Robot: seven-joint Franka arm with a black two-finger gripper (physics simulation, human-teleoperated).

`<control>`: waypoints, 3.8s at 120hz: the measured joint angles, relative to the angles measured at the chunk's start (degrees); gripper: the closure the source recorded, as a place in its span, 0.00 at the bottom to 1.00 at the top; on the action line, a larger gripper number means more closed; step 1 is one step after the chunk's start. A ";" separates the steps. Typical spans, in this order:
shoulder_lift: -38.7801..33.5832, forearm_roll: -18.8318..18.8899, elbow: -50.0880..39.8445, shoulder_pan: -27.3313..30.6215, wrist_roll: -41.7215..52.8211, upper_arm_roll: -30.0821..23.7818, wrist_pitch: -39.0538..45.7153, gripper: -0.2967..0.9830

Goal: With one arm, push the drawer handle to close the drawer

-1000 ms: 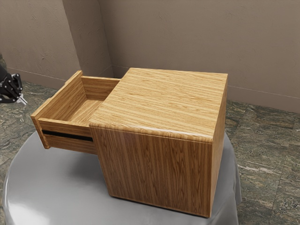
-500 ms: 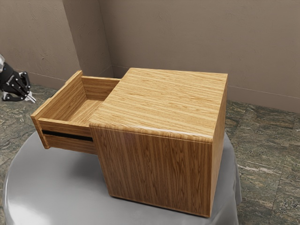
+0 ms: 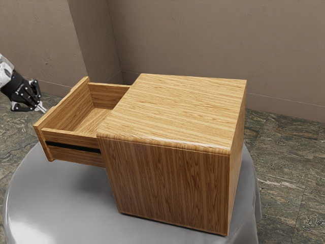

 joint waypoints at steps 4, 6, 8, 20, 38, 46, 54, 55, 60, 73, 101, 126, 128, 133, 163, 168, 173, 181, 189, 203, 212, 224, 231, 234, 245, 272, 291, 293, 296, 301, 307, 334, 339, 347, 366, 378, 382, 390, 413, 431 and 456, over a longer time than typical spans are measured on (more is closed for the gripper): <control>0.10 -0.01 0.02 -0.83 0.12 0.86 0.19 0.85; 0.13 -0.02 0.02 -1.11 0.17 1.13 0.28 0.85; 0.17 -0.02 0.04 -1.34 0.23 1.33 0.37 0.85; 0.71 -0.11 0.47 -2.09 0.52 1.79 1.08 0.85; 1.95 -0.94 1.51 -3.18 0.81 1.94 2.13 0.85; 2.06 -1.27 1.47 -3.33 0.90 1.96 2.38 0.85; 2.46 -1.65 1.45 -3.43 0.99 1.96 2.56 0.85; 2.50 -1.72 1.45 -3.47 1.00 1.96 2.57 0.85; 2.65 -2.03 1.45 -3.70 1.05 1.96 2.67 0.85; 3.03 -2.55 1.49 -4.03 1.13 2.23 2.86 0.85; 4.49 -3.98 1.70 -4.94 1.27 2.31 3.07 0.85; 5.95 -4.98 1.83 -6.11 1.34 2.31 4.13 0.85; 6.10 -5.07 1.85 -6.13 1.35 2.31 4.20 0.85; 6.56 -5.44 1.91 -6.24 1.36 2.31 4.35 0.85; 8.33 -9.08 2.28 -7.67 1.41 2.31 5.55 0.84; 8.28 -9.83 2.15 -8.16 1.41 2.31 5.95 0.84; 8.25 -10.63 2.02 -8.49 1.42 2.31 6.28 0.84; 8.28 -11.95 1.86 -8.98 1.44 2.31 6.69 0.85; 8.41 -13.39 1.81 -9.66 1.44 2.31 6.99 0.84; 9.09 -15.64 1.57 -10.34 1.46 2.31 7.30 0.85; 9.34 -16.48 1.23 -10.74 1.47 2.31 7.42 0.85; 10.48 -17.51 1.26 -11.41 1.49 2.28 7.55 0.85; 11.26 -18.26 1.49 -11.72 1.49 2.23 7.63 0.85; 11.52 -18.59 1.56 -11.87 1.50 2.19 7.66 0.85; 12.26 -19.58 1.73 -12.40 1.51 2.15 7.94 0.85; 12.87 -21.57 2.27 -14.16 1.55 2.05 8.33 0.85; 13.68 -22.97 2.82 -15.53 1.57 2.04 8.47 0.85; 13.81 -23.13 2.95 -15.66 1.57 2.04 8.47 0.85; 13.98 -23.36 3.08 -15.80 1.57 2.04 8.49 0.85; 14.28 -23.65 3.34 -16.13 1.58 2.04 8.52 0.85; 14.48 -23.98 3.47 -16.43 1.58 2.04 8.55 0.85; 15.07 -25.26 3.25 -17.39 1.59 2.04 8.97 0.85; 15.18 -25.57 3.13 -17.49 1.59 2.04 9.02 0.85; 15.26 -25.94 3.04 -17.61 1.59 2.01 9.08 0.85; 15.35 -26.87 3.03 -18.78 1.60 1.97 9.17 0.85; 15.49 -27.32 3.02 -19.43 1.59 1.96 9.20 0.85; 15.51 -27.44 3.02 -19.56 1.59 1.96 9.21 0.85; 15.52 -27.60 3.02 -19.72 1.58 1.95 9.22 0.85; 16.06 -28.23 2.99 -19.95 1.58 1.95 9.24 0.85; 16.60 -28.66 3.02 -19.96 1.59 1.93 9.25 0.85; 16.97 -29.36 3.08 -20.30 1.61 1.89 9.32 0.85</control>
